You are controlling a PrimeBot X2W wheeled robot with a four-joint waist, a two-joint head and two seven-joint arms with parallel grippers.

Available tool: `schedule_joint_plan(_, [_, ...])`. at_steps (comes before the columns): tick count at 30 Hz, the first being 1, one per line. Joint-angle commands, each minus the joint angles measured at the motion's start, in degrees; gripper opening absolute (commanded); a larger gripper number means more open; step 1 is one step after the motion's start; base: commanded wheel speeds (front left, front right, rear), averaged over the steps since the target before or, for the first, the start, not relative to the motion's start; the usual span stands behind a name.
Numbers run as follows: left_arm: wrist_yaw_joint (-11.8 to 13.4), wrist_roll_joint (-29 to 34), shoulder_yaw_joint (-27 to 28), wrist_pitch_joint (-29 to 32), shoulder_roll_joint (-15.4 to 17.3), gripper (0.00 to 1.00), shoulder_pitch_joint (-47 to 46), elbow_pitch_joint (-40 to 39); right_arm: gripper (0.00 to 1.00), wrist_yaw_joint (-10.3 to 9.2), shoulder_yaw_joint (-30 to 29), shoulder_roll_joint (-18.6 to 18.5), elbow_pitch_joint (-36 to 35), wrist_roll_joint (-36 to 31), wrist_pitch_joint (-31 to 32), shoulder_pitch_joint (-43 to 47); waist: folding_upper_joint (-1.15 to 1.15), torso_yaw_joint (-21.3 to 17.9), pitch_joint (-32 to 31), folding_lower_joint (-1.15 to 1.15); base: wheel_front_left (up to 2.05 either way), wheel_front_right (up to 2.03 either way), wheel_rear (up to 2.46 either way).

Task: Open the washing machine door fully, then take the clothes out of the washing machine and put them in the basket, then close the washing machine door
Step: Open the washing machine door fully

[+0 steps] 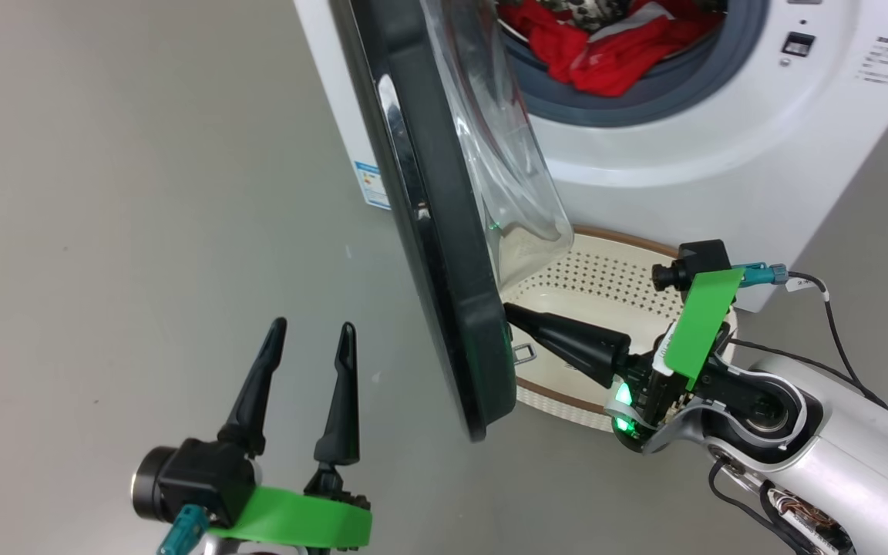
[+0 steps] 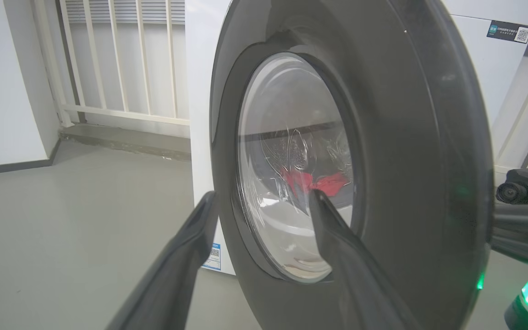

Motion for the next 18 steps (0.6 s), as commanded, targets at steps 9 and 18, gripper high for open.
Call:
schedule_joint_plan(9, [0.7, -1.1, 1.2, -0.4, 0.8, 1.0, 1.0, -1.8, 0.0, 0.69, 4.6, -1.0, -3.3, 2.8, -2.5, -2.2, 0.0, 4.1, -0.6, 0.0, 0.0, 0.0, 0.0])
schedule_joint_plan(18, [1.0, -1.9, 0.5, -0.4, 0.8, 1.0, 1.1, -2.1, 0.0, 0.69, 7.4, -2.3, -4.3, 4.2, -4.1, -3.7, 0.0, 6.4, -0.5, 0.0, 0.0, 0.0, 0.0])
